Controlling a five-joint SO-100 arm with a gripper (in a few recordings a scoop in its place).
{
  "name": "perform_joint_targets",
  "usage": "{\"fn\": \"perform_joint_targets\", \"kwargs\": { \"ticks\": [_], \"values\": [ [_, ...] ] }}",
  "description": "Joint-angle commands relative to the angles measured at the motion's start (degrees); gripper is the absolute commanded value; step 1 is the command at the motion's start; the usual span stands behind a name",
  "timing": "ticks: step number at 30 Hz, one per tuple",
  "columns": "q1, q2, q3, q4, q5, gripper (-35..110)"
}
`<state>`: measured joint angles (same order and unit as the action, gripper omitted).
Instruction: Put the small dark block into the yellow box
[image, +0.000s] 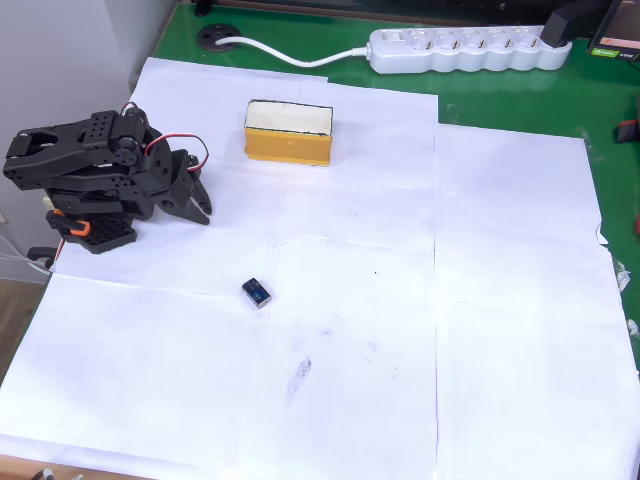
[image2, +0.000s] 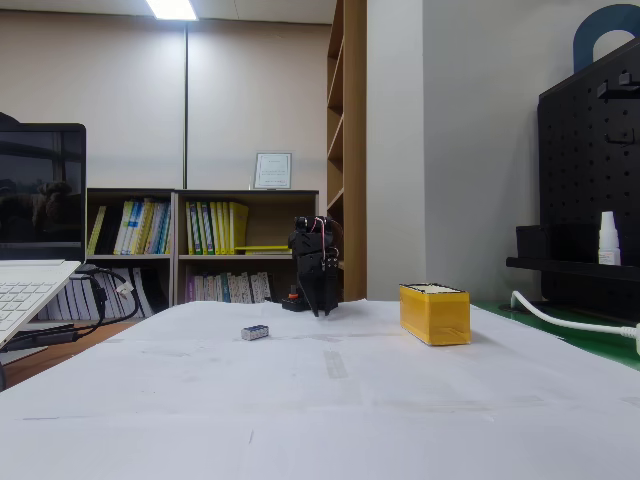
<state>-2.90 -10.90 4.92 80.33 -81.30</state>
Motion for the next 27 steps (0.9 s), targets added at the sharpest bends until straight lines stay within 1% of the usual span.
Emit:
{"fn": "perform_joint_targets", "kwargs": {
  "ticks": [1,24,27],
  "values": [
    [-0.26,-0.26,1.05,4.57,-0.35,0],
    [0.00,-0.26,1.05,4.48,-0.18,0],
    [0.53,0.70,1.67,0.88,-1.14,0]
  ]
}}
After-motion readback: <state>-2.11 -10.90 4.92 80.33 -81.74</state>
